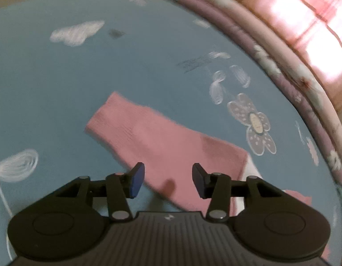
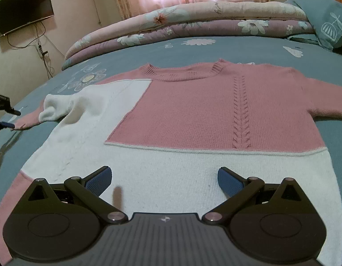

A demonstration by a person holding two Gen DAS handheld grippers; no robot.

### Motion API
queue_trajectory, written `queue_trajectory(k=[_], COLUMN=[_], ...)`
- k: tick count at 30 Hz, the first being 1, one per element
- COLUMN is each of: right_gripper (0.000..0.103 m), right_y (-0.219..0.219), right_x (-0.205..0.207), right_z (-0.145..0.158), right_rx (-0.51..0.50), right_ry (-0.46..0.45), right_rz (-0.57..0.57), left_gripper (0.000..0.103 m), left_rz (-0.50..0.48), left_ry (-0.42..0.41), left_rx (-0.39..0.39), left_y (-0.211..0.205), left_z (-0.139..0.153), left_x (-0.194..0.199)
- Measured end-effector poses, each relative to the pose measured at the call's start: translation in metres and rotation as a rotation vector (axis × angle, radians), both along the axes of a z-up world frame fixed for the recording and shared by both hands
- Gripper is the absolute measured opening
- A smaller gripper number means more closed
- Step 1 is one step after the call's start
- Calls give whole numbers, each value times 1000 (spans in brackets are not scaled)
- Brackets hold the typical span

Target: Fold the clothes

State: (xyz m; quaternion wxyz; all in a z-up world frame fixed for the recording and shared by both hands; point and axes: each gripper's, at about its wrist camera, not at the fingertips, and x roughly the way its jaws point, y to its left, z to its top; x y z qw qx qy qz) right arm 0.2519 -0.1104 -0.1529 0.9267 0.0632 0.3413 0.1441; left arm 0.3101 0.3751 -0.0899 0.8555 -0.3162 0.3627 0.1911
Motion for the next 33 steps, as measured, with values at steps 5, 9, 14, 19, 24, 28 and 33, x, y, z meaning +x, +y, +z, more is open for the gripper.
queue_trajectory(k=[5, 9, 14, 19, 24, 28, 33], right_gripper=[103, 103, 103, 103, 103, 103, 103], right_y=[4, 6, 7, 10, 11, 8, 5], right_x=[-1, -1, -1, -2, -3, -3, -2], right_z=[0, 1, 0, -1, -1, 0, 1], right_rx=[-32, -49, -64, -92, -102, -94, -78], right_ry=[-3, -1, -4, -10, -9, -6, 2], right_rz=[10, 20, 31, 41, 48, 53, 60], left_gripper=[52, 63, 67, 66, 66, 63, 61], left_rz=[-156, -379, -559, -712, -987, -1016, -989], left_ry=[-67, -42, 36, 1, -45, -56, -27], left_rx=[24, 179, 408, 381, 360, 371, 272], left_y=[-21, -57, -98, -132, -180, -198, -191], left_z=[19, 31, 24, 16, 5, -3, -14], left_x=[43, 89, 136, 154, 154, 164, 182])
